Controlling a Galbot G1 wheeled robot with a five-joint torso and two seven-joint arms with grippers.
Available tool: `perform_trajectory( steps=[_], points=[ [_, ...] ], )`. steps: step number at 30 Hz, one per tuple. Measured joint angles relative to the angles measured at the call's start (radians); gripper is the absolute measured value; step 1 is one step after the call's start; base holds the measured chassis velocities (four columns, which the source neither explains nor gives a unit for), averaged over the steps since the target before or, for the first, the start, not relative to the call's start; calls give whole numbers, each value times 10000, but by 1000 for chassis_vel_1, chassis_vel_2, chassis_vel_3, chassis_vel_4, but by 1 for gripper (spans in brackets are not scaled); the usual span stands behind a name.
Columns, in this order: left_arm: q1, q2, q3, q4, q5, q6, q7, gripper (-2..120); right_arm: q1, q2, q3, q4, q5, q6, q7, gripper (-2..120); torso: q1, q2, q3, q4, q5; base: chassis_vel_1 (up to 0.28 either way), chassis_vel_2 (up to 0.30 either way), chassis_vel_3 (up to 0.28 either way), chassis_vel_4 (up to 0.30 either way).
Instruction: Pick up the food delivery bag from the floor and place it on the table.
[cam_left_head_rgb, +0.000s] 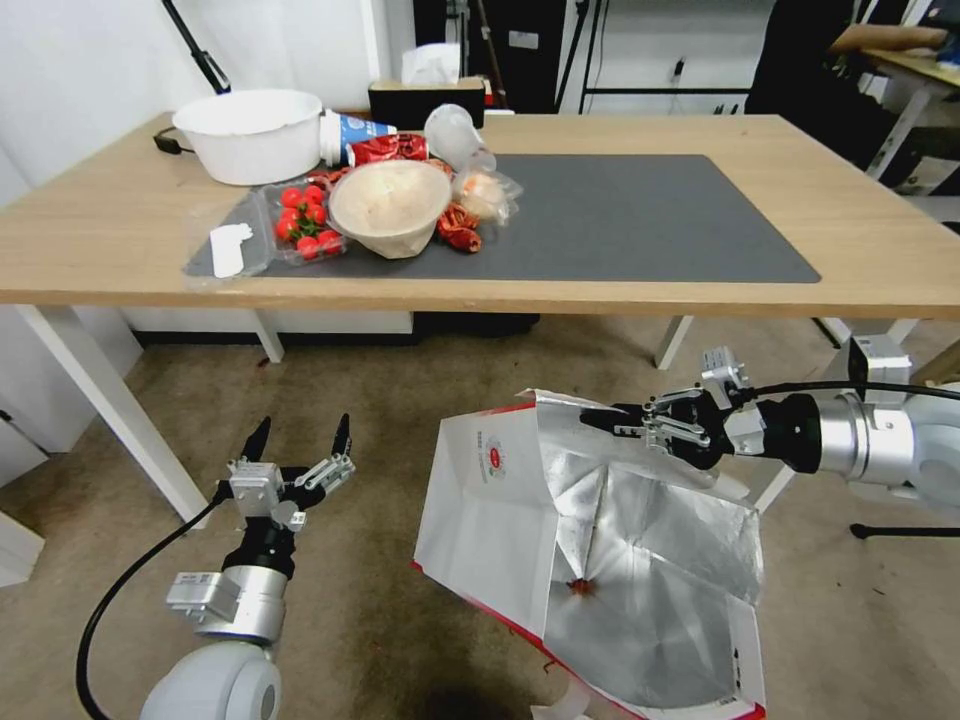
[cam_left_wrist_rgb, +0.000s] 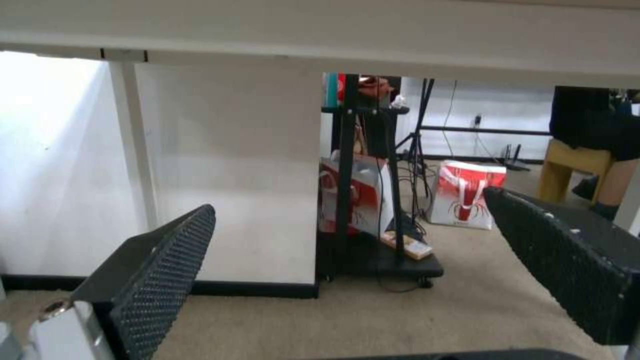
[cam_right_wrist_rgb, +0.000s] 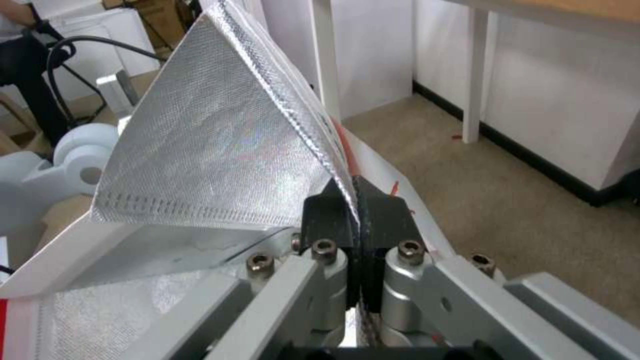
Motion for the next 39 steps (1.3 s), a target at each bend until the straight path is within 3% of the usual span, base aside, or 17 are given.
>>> perform_trajectory(
  steps=[39],
  points=[
    [200,59,-73,-45,-58,-328,1,100,-17,63,-3,-45,-61,-13,11,0,584,1609,1024,1,1,0,0,0,0]
  ],
)
